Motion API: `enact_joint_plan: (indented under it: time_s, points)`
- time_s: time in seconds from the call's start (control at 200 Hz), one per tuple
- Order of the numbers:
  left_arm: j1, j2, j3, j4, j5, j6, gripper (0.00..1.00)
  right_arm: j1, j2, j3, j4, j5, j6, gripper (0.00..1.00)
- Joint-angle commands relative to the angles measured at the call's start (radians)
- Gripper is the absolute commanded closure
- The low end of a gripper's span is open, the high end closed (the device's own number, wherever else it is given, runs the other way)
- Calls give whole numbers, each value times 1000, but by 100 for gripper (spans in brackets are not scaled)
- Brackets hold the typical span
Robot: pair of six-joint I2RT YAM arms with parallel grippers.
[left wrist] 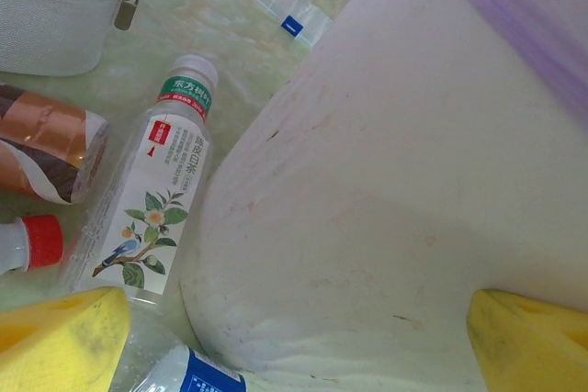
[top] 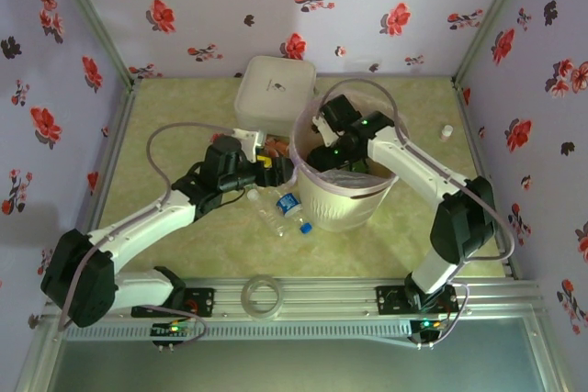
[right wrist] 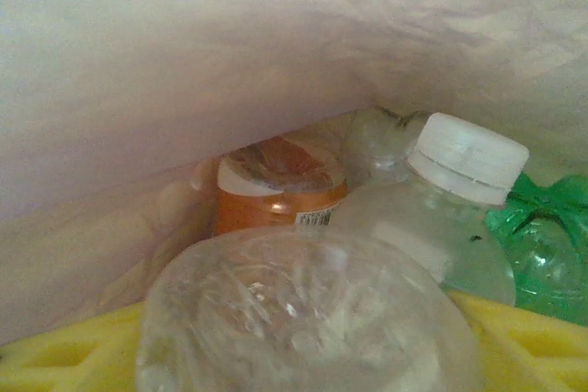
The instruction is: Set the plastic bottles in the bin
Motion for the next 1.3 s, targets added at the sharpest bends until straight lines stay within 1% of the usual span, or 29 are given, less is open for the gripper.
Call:
enact_joint_plan:
  time_s: [0.0,0.155,0.33,0.445,0.63,0.845,1.01,1.2,1.295]
  points:
    - [-21,28,14,36,-13,3,5,-19,-45,-39,48,22,34,21]
    - [-40,57,39,42,-12,3,5,-42,-106,-44,32,44,25,15]
    - [-56,89,71,44,-12,8,5,-49,-192,10,-57,102,15,11]
    - [-66,111,92,44,-13,12,5,-64,-265,39,-109,157,14,10]
    - [-86,153,131,45,-12,17,5,-109,-369,74,-152,192,14,10]
    - [-114,200,179,46,-10,25,5,-144,-453,93,-139,228,33,10]
    - [-117,200,194,29,-15,28,5,-167,-506,95,-99,251,49,10]
    - [-113,130,202,-96,-106,41,4,-175,-520,98,-53,248,52,10]
    - [-99,71,183,-154,-165,18,3,-175,-507,94,-37,229,55,10]
